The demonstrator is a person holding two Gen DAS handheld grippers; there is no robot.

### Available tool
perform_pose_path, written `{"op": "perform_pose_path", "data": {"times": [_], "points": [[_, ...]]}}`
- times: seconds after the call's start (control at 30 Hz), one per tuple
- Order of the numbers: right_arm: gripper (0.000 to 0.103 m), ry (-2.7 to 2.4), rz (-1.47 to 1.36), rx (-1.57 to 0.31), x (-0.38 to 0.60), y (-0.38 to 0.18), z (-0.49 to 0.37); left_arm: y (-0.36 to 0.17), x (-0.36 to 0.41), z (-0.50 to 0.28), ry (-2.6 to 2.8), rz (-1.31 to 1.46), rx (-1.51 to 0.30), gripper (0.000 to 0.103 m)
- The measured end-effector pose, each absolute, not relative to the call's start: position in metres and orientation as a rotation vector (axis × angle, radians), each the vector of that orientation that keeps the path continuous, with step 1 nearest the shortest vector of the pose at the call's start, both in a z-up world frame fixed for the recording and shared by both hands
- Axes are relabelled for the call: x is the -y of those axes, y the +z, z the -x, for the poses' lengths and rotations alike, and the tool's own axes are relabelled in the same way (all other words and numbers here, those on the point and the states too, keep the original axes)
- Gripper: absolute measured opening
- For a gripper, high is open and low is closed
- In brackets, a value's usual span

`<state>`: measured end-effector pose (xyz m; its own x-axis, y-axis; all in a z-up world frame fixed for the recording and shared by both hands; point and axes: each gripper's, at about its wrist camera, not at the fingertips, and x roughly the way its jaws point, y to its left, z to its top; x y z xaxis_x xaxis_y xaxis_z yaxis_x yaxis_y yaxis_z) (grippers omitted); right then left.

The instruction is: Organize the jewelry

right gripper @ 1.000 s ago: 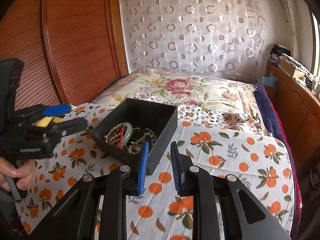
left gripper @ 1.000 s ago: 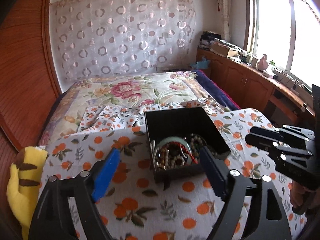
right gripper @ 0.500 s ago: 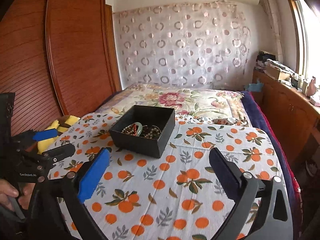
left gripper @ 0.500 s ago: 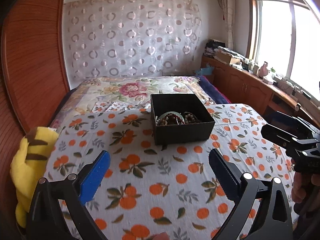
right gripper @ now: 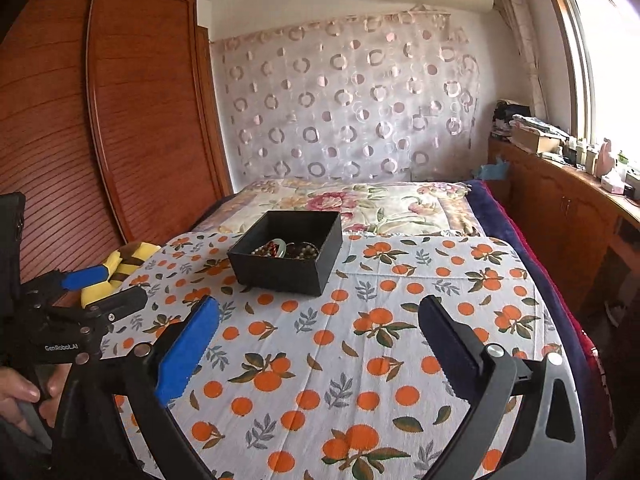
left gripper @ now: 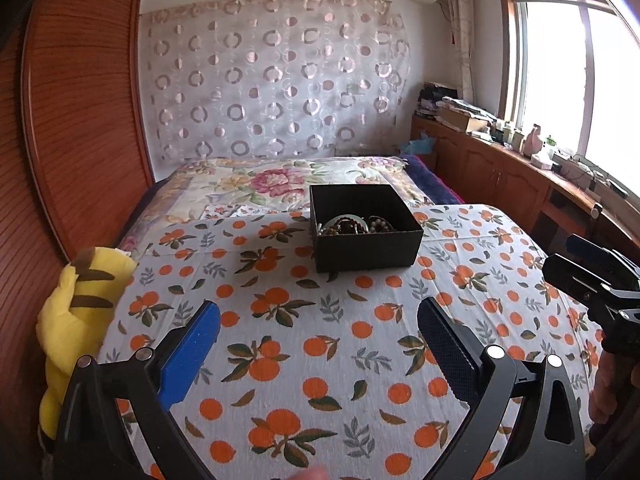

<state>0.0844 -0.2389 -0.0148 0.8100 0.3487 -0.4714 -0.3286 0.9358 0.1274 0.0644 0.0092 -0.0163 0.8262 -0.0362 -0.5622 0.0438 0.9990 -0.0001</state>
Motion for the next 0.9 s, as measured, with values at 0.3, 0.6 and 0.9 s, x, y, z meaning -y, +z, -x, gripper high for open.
{"op": "perform_pose_path", "data": {"times": [0.3,0.6,0.9], "points": [[0.1,0.35,-0.036,-0.51,0.2384,-0.0155,-0.0813,-0.0164,-0.0091,-0.06,-0.038,-0.018,-0.59,0.095],[0.1,0.35,-0.037,-0.509,0.2384,-0.0159,-0.0813,-0.0155,-0.0096,-0.0581,-0.032,-0.016,-0.584,0.095],[0.1,0.347,-0.036,-0.508,0.2385,-0.0161,-0.0809,-0.0136,-0.0099,-0.0565,-0.027,-0.017,-0.577,0.095]]}}
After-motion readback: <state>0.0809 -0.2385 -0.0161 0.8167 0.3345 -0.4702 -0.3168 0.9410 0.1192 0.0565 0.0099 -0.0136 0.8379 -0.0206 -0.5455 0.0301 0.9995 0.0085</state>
